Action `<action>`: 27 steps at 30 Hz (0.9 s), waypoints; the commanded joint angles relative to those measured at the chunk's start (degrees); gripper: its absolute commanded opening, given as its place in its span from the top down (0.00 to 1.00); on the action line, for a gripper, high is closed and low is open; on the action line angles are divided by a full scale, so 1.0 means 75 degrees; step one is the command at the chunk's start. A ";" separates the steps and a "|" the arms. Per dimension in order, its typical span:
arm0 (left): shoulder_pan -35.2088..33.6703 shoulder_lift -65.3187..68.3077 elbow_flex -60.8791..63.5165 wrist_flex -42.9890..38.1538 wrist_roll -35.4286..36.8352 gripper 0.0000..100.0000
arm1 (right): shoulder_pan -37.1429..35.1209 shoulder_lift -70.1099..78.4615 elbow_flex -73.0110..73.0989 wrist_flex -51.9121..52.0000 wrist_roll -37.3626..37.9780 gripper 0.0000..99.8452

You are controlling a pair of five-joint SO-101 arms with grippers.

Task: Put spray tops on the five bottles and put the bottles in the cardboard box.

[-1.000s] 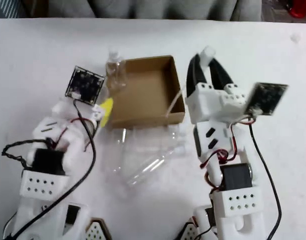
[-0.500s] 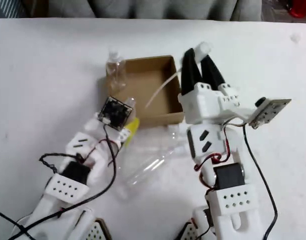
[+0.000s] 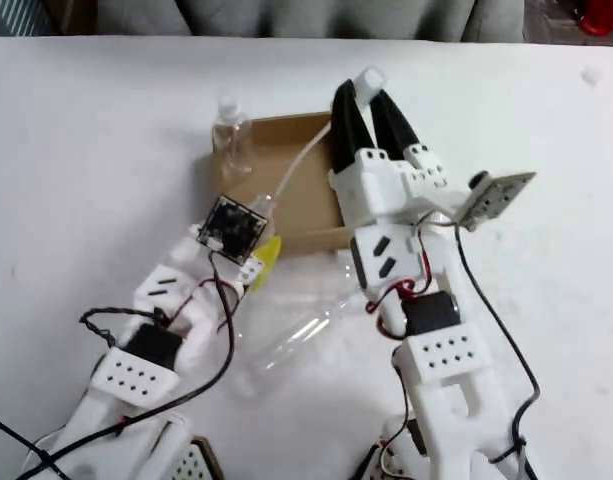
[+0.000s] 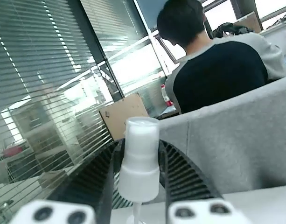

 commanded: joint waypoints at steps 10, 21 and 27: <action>0.0006 -0.0217 0.0328 -0.0938 -0.0105 0.98 | -0.0029 0.0053 -0.0340 -0.0123 0.0035 0.98; 0.0006 -0.0217 0.0387 -0.0949 -0.0105 0.98 | -0.0076 -0.0545 -0.0293 -0.0053 0.0035 0.98; 0.0006 -0.0217 0.0387 -0.0949 -0.0105 0.98 | -0.0111 -0.0662 -0.0316 0.0287 0.0035 0.98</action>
